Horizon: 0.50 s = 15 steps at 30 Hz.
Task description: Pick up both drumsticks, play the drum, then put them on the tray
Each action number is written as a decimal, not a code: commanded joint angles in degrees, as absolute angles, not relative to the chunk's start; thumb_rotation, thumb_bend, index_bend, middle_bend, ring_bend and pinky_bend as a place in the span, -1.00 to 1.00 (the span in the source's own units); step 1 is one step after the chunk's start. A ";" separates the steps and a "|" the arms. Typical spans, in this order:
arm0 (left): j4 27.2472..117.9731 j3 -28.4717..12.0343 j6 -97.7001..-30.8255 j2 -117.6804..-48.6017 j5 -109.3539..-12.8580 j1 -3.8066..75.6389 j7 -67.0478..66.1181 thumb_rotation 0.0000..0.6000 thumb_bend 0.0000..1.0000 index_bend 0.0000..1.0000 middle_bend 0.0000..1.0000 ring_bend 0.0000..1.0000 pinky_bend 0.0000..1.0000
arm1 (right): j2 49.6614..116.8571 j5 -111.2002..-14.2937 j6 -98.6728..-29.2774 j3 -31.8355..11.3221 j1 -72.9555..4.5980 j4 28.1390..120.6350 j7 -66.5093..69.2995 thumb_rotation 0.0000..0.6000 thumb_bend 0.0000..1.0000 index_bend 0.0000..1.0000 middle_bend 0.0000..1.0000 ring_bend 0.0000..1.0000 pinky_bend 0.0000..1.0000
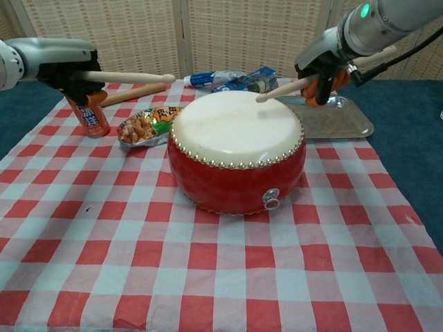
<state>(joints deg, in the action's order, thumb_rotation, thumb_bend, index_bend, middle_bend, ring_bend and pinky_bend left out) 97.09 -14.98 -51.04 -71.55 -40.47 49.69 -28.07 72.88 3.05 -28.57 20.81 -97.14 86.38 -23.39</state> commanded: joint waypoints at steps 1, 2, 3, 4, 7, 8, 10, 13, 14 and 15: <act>95.48 -14.59 -53.44 -74.67 -36.47 53.21 -32.84 1.00 0.15 1.00 1.00 1.00 1.00 | 73.84 5.20 -27.57 20.75 -99.27 85.88 -23.91 1.00 0.37 1.00 1.00 1.00 1.00; 94.69 -14.13 -54.47 -75.92 -35.51 54.16 -34.65 1.00 0.15 1.00 1.00 1.00 1.00 | 73.66 5.49 -27.49 20.72 -99.76 86.15 -23.88 1.00 0.37 1.00 1.00 1.00 1.00; 94.08 -13.68 -55.22 -76.87 -34.91 54.84 -36.13 1.00 0.15 1.00 1.00 1.00 1.00 | 73.51 5.61 -27.57 20.76 -100.13 86.42 -23.94 1.00 0.37 1.00 1.00 1.00 1.00; 93.51 -13.25 -55.93 -77.87 -34.21 55.47 -37.50 1.00 0.15 1.00 1.00 1.00 1.00 | 73.32 5.70 -27.71 20.80 -100.50 86.75 -24.00 1.00 0.37 1.00 1.00 1.00 1.00; 91.77 -12.19 -56.78 -81.05 -31.61 57.27 -40.72 1.00 0.15 1.00 1.00 1.00 1.00 | 72.37 5.90 -28.45 20.73 -101.37 88.03 -23.87 1.00 0.37 1.00 1.00 1.00 1.00; 91.21 -11.81 -56.96 -81.87 -31.04 57.75 -41.64 1.00 0.15 1.00 1.00 1.00 1.00 | 72.04 5.98 -28.63 20.77 -101.56 88.39 -23.82 1.00 0.37 1.00 1.00 1.00 1.00; 89.97 -10.88 -57.60 -83.66 -30.16 58.64 -43.68 1.00 0.15 1.00 1.00 1.00 1.00 | 71.43 6.04 -29.25 20.90 -101.78 89.06 -23.73 1.00 0.37 1.00 1.00 1.00 1.00; 88.71 -9.70 -58.75 -85.01 -29.61 59.37 -46.11 1.00 0.15 1.00 1.00 1.00 1.00 | 70.94 6.13 -29.68 21.47 -101.80 89.74 -23.95 1.00 0.37 1.00 1.00 1.00 1.00; 88.73 -9.69 -59.33 -85.02 -29.79 59.30 -46.16 1.00 0.15 1.00 1.00 1.00 1.00 | 71.08 6.22 -29.74 21.84 -101.82 89.73 -24.23 1.00 0.37 1.00 1.00 1.00 1.00; 89.23 -10.02 -60.04 -84.61 -30.16 58.95 -45.50 1.00 0.15 1.00 1.00 1.00 1.00 | 71.64 6.39 -29.92 22.52 -101.85 89.56 -24.83 1.00 0.37 1.00 1.00 1.00 1.00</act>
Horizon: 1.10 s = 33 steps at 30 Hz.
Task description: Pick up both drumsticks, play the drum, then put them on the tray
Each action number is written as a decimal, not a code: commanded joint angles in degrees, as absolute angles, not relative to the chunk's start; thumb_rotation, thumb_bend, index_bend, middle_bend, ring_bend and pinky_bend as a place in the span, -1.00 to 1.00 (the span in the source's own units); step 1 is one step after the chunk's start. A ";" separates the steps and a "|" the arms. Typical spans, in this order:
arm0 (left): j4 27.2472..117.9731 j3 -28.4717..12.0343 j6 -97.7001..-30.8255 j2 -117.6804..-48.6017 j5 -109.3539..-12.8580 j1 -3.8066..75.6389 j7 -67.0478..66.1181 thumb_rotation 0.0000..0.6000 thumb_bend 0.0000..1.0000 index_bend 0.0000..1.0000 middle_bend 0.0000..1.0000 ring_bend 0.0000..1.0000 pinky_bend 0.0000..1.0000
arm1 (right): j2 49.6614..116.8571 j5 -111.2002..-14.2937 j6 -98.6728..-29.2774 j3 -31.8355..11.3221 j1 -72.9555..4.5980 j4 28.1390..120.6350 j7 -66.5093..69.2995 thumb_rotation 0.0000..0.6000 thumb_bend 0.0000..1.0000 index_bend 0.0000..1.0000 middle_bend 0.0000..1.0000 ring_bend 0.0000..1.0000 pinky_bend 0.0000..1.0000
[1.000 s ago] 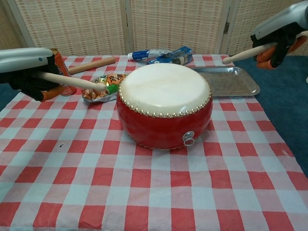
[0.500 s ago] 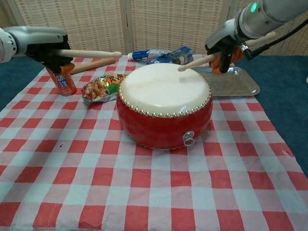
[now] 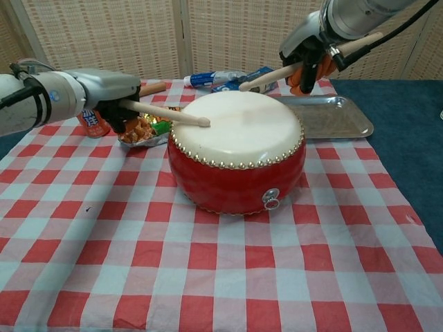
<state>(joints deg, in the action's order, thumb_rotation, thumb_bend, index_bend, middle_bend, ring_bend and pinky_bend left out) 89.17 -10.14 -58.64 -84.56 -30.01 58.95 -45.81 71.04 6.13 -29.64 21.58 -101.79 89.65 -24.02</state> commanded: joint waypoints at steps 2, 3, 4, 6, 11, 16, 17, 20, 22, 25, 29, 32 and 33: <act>91.16 -11.24 -60.88 -82.84 -31.06 57.84 -42.82 1.00 0.15 1.00 1.00 1.00 1.00 | 73.70 7.47 -30.20 24.76 -102.28 88.85 -26.96 1.00 0.37 1.00 1.00 1.00 1.00; 92.17 -11.76 -61.03 -81.79 -31.52 57.32 -41.62 1.00 0.15 1.00 1.00 1.00 1.00 | 74.98 8.36 -30.38 26.02 -102.66 88.37 -28.23 1.00 0.37 1.00 1.00 1.00 1.00; 93.29 -12.25 -61.01 -80.62 -31.91 56.84 -40.46 1.00 0.15 1.00 1.00 1.00 1.00 | 76.37 9.47 -30.68 27.25 -103.09 87.83 -29.50 1.00 0.37 1.00 1.00 1.00 1.00; 95.84 -13.33 -60.72 -78.11 -32.78 55.92 -38.01 1.00 0.15 1.00 1.00 1.00 1.00 | 79.08 12.28 -31.67 29.09 -104.10 86.71 -31.82 1.00 0.37 1.00 1.00 1.00 1.00; 97.74 -13.37 -59.79 -77.11 -34.11 56.07 -37.08 1.00 0.15 1.00 1.00 1.00 1.00 | 77.10 13.51 -33.10 25.74 -105.00 88.09 -30.45 1.00 0.38 1.00 1.00 1.00 1.00; 93.68 -10.48 -58.95 -82.94 -32.26 58.87 -42.25 1.00 0.15 1.00 1.00 1.00 1.00 | 70.44 8.46 -35.23 21.16 -104.36 93.81 -27.76 1.00 0.38 1.00 1.00 1.00 1.00; 92.59 -9.67 -59.07 -84.30 -31.65 59.52 -43.95 1.00 0.15 1.00 1.00 1.00 1.00 | 70.07 7.77 -35.59 20.78 -104.08 94.36 -27.85 1.00 0.38 1.00 1.00 1.00 1.00; 91.61 -8.99 -60.59 -85.63 -30.97 60.12 -46.22 1.00 0.15 1.00 1.00 1.00 1.00 | 71.65 8.29 -35.94 21.63 -104.00 93.82 -29.98 1.00 0.38 1.00 1.00 1.00 1.00; 92.59 -9.76 -62.55 -84.75 -31.75 59.46 -45.30 1.00 0.15 1.00 1.00 1.00 1.00 | 74.58 10.47 -36.03 23.40 -104.26 92.18 -32.84 1.00 0.38 1.00 1.00 1.00 1.00; 95.65 -11.46 -64.15 -81.32 -33.52 57.96 -42.31 1.00 0.15 1.00 1.00 1.00 1.00 | 79.01 15.11 -36.28 25.92 -104.90 89.53 -37.18 1.00 0.38 1.00 1.00 1.00 1.00; 98.61 -13.14 -64.26 -78.11 -35.12 56.74 -39.05 1.00 0.15 1.00 1.00 1.00 1.00 | 79.60 18.26 -37.00 24.86 -105.25 88.48 -38.51 1.00 0.39 1.00 1.00 1.00 1.00; 98.26 -12.85 -62.87 -79.07 -34.68 57.26 -39.19 1.00 0.15 1.00 1.00 1.00 1.00 | 75.81 16.56 -38.03 22.06 -105.10 90.85 -36.93 1.00 0.39 1.00 1.00 1.00 1.00; 97.45 -12.27 -62.18 -80.22 -34.23 57.76 -39.97 1.00 0.15 1.00 1.00 1.00 1.00 | 74.02 15.34 -38.62 20.89 -104.88 92.24 -36.12 1.00 0.39 1.00 1.00 1.00 1.00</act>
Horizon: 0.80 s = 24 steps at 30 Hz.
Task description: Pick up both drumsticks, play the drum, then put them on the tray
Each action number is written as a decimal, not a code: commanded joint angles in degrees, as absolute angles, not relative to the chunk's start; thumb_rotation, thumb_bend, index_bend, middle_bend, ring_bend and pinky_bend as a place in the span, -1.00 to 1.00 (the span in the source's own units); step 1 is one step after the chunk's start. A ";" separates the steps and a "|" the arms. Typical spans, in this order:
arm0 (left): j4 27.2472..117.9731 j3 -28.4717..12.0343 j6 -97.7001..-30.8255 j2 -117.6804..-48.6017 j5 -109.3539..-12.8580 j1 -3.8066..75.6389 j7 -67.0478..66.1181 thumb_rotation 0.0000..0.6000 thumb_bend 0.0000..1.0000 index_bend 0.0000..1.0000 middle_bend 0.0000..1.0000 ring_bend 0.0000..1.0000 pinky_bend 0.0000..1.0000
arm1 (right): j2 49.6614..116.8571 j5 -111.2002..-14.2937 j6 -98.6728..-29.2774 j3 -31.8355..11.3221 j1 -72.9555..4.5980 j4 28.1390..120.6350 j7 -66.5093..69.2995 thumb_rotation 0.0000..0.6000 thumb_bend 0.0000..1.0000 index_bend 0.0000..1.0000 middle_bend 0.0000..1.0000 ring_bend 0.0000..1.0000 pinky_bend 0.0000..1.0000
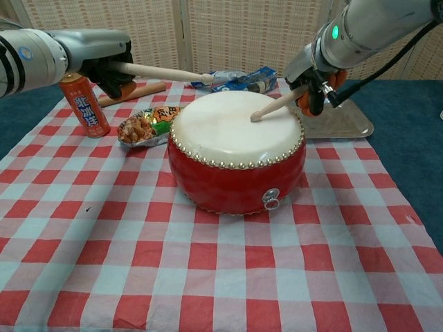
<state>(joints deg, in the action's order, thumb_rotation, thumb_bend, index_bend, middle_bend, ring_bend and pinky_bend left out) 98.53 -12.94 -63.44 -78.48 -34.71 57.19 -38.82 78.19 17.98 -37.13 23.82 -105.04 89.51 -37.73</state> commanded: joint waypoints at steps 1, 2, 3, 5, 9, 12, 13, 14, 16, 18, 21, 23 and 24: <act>96.65 -11.80 -61.74 -81.34 -33.77 58.14 -40.59 1.00 0.15 1.00 1.00 1.00 1.00 | 72.69 14.40 -38.99 20.07 -104.65 93.33 -35.54 1.00 0.39 1.00 1.00 1.00 1.00; 95.75 -11.27 -61.27 -82.56 -33.26 58.54 -41.29 1.00 0.15 1.00 1.00 1.00 1.00 | 71.46 13.54 -39.25 19.32 -104.37 94.37 -35.02 1.00 0.39 1.00 1.00 1.00 1.00; 94.45 -10.57 -60.70 -84.19 -32.40 59.08 -42.32 1.00 0.15 1.00 1.00 1.00 1.00 | 70.09 12.56 -39.43 18.46 -103.95 95.48 -34.44 1.00 0.39 1.00 1.00 1.00 1.00; 92.40 -9.46 -60.20 -86.31 -31.04 59.87 -44.32 1.00 0.15 1.00 1.00 1.00 1.00 | 69.03 11.43 -39.51 17.65 -103.17 96.34 -34.04 1.00 0.39 1.00 1.00 1.00 1.00; 91.13 -9.43 -61.80 -87.04 -29.87 60.08 -45.77 1.00 0.15 1.00 1.00 1.00 1.00 | 72.29 12.30 -39.72 19.15 -102.07 94.45 -37.44 1.00 0.39 1.00 1.00 1.00 1.00; 93.52 -10.75 -63.69 -84.28 -31.52 59.05 -44.01 1.00 0.15 1.00 1.00 1.00 1.00 | 76.82 15.51 -40.16 21.25 -102.09 91.51 -41.76 1.00 0.39 1.00 1.00 1.00 1.00; 94.46 -11.06 -64.00 -83.31 -32.06 58.72 -43.47 1.00 0.15 1.00 1.00 1.00 1.00 | 78.01 16.85 -40.33 21.67 -102.26 90.62 -43.10 1.00 0.39 1.00 1.00 1.00 1.00; 95.34 -11.49 -64.47 -82.34 -32.69 58.42 -42.90 1.00 0.15 1.00 1.00 1.00 1.00 | 79.04 18.13 -40.45 21.93 -102.39 89.86 -44.31 1.00 0.39 1.00 1.00 1.00 1.00; 97.35 -12.35 -65.21 -80.51 -34.16 57.75 -41.50 1.00 0.15 1.00 1.00 1.00 1.00 | 79.80 19.88 -40.71 20.63 -102.26 88.54 -45.12 1.00 0.39 1.00 1.00 1.00 1.00; 97.69 -12.36 -64.87 -80.46 -34.48 57.72 -41.25 1.00 0.15 1.00 1.00 1.00 1.00 | 78.58 19.47 -40.85 19.09 -102.05 89.05 -44.48 1.00 0.39 1.00 1.00 1.00 1.00; 96.11 -11.05 -62.65 -82.86 -33.50 58.63 -42.57 1.00 0.15 1.00 1.00 1.00 1.00 | 74.66 17.25 -41.90 16.19 -102.03 92.10 -42.77 1.00 0.39 1.00 1.00 1.00 1.00; 93.50 -10.13 -61.48 -85.58 -31.89 59.59 -44.23 1.00 0.15 1.00 1.00 1.00 1.00 | 71.51 15.19 -42.35 14.55 -101.49 95.22 -41.42 1.00 0.39 1.00 1.00 1.00 1.00; 92.17 -9.56 -60.95 -86.90 -30.87 60.07 -45.34 1.00 0.15 1.00 1.00 1.00 1.00 | 70.21 14.04 -42.38 13.73 -100.86 96.37 -40.67 1.00 0.39 1.00 1.00 1.00 1.00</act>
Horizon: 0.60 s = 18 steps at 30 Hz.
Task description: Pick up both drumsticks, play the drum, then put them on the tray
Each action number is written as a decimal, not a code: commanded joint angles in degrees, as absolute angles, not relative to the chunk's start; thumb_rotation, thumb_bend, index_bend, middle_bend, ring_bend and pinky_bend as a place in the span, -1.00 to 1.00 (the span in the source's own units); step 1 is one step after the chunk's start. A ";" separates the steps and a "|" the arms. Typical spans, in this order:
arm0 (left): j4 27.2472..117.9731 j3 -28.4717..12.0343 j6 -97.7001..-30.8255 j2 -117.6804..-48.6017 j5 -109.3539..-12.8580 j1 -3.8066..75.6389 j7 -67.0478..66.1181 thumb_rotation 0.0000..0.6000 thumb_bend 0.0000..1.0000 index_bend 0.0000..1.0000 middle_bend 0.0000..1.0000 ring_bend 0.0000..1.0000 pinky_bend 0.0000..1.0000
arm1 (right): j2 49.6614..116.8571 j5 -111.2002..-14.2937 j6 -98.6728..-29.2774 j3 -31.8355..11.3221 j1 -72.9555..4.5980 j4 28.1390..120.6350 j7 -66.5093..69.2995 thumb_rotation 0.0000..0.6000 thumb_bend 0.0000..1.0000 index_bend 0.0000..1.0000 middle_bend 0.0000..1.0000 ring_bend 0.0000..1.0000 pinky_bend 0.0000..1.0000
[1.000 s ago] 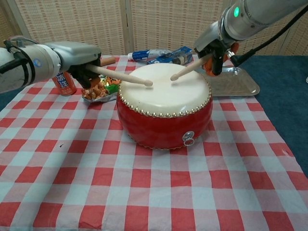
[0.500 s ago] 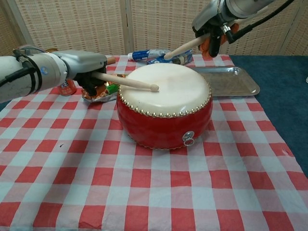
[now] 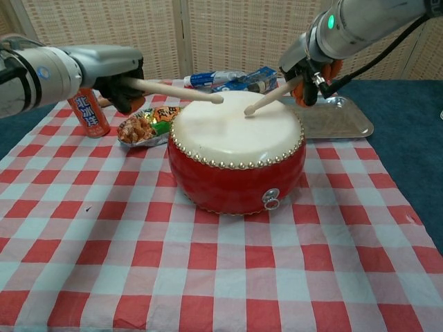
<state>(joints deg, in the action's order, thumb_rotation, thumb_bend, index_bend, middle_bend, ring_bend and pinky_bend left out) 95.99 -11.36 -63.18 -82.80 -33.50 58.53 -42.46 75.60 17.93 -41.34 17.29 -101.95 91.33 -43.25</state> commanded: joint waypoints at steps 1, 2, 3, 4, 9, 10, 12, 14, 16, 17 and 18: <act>91.46 -9.26 -60.83 -87.57 -30.31 60.30 -45.96 1.00 0.15 1.00 1.00 1.00 1.00 | 69.63 13.43 -42.27 13.39 -100.37 96.85 -40.37 1.00 0.39 1.00 1.00 1.00 1.00; 90.90 -9.15 -61.15 -88.07 -30.11 60.34 -46.28 1.00 0.15 1.00 1.00 1.00 1.00 | 69.40 12.80 -42.09 13.23 -99.76 96.99 -40.34 1.00 0.39 1.00 1.00 1.00 1.00; 90.81 -9.21 -61.61 -88.09 -30.30 60.19 -46.16 1.00 0.15 1.00 1.00 1.00 1.00 | 69.64 12.55 -41.99 13.32 -99.33 96.72 -40.55 1.00 0.39 1.00 1.00 1.00 1.00; 91.03 -9.41 -62.17 -87.80 -30.66 59.90 -45.74 1.00 0.15 1.00 1.00 1.00 1.00 | 70.18 12.55 -41.89 13.57 -98.96 96.22 -40.98 1.00 0.39 1.00 1.00 1.00 1.00; 95.54 -11.85 -64.84 -82.51 -33.70 57.82 -41.95 1.00 0.15 1.00 1.00 1.00 1.00 | 76.26 15.27 -41.41 15.84 -97.53 90.75 -45.28 1.00 0.39 1.00 1.00 1.00 1.00; 96.35 -12.23 -65.12 -81.58 -34.24 57.53 -41.41 1.00 0.15 1.00 1.00 1.00 1.00 | 77.30 16.12 -41.42 16.29 -97.48 89.81 -46.32 1.00 0.39 1.00 1.00 1.00 1.00; 97.65 -12.79 -65.25 -80.17 -35.19 57.16 -40.55 1.00 0.15 1.00 1.00 1.00 1.00 | 78.54 17.39 -41.63 16.19 -97.44 88.44 -47.72 1.00 0.39 1.00 1.00 1.00 1.00; 97.74 -12.67 -64.74 -80.22 -35.40 57.36 -40.78 1.00 0.15 1.00 1.00 1.00 1.00 | 77.53 17.14 -41.76 14.51 -97.15 88.88 -47.09 1.00 0.39 1.00 1.00 1.00 1.00; 96.82 -12.18 -63.73 -81.47 -34.72 57.91 -41.53 1.00 0.15 1.00 1.00 1.00 1.00 | 75.23 15.87 -41.91 12.67 -96.87 90.67 -45.84 1.00 0.39 1.00 1.00 1.00 1.00; 96.03 -11.90 -63.13 -82.47 -34.12 58.23 -41.87 1.00 0.15 1.00 1.00 1.00 1.00 | 73.84 14.97 -42.03 11.74 -96.70 91.87 -45.12 1.00 0.39 1.00 1.00 1.00 1.00; 94.66 -11.30 -62.29 -84.03 -33.26 58.75 -42.68 1.00 0.15 1.00 1.00 1.00 1.00 | 72.00 13.72 -42.21 10.57 -96.37 93.52 -44.11 1.00 0.39 1.00 1.00 1.00 1.00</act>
